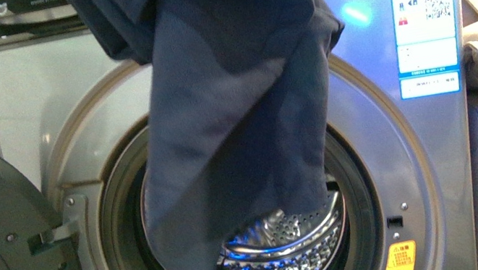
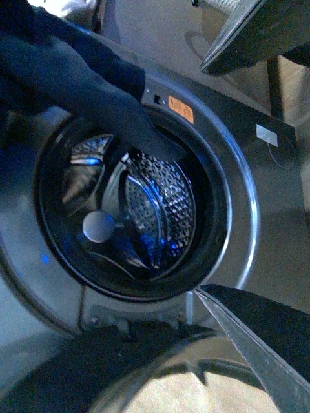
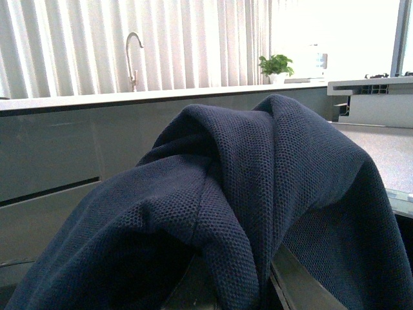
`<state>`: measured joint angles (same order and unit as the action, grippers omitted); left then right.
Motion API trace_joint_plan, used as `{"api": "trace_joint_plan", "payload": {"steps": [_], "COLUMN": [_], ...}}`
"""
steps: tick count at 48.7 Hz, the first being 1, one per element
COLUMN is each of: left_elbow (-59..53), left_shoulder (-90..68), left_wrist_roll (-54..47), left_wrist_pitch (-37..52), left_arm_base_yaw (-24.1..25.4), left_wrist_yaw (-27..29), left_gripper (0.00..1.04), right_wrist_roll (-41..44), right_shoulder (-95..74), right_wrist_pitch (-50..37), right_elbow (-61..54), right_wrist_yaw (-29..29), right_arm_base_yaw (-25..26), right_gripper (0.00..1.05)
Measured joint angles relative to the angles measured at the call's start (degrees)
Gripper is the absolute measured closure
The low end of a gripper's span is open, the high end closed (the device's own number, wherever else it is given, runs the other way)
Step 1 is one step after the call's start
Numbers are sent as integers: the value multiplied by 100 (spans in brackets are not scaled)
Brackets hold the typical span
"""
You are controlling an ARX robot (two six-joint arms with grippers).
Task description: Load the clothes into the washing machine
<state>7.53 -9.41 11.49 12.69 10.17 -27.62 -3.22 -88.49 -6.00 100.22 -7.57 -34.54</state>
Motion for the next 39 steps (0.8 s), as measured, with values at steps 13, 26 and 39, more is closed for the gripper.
{"api": "trace_joint_plan", "payload": {"steps": [13,26,39], "left_elbow": [1438,2855,3425], "left_shoulder": [-1305,-2741,-3080], "left_wrist_roll": [-173,-389,-1141], "left_wrist_pitch": [686,1325,918], "left_arm_base_yaw": [-289,-415,-1611], "left_wrist_yaw": [-369,-654,-428], "left_gripper": [6,6,6], "right_wrist_roll": [0,0,0], "right_shoulder": [0,0,0], "right_wrist_pitch": [0,0,0], "right_elbow": [0,0,0], "right_wrist_yaw": [0,0,0], "right_arm_base_yaw": [0,0,0], "right_gripper": [98,98,98]}}
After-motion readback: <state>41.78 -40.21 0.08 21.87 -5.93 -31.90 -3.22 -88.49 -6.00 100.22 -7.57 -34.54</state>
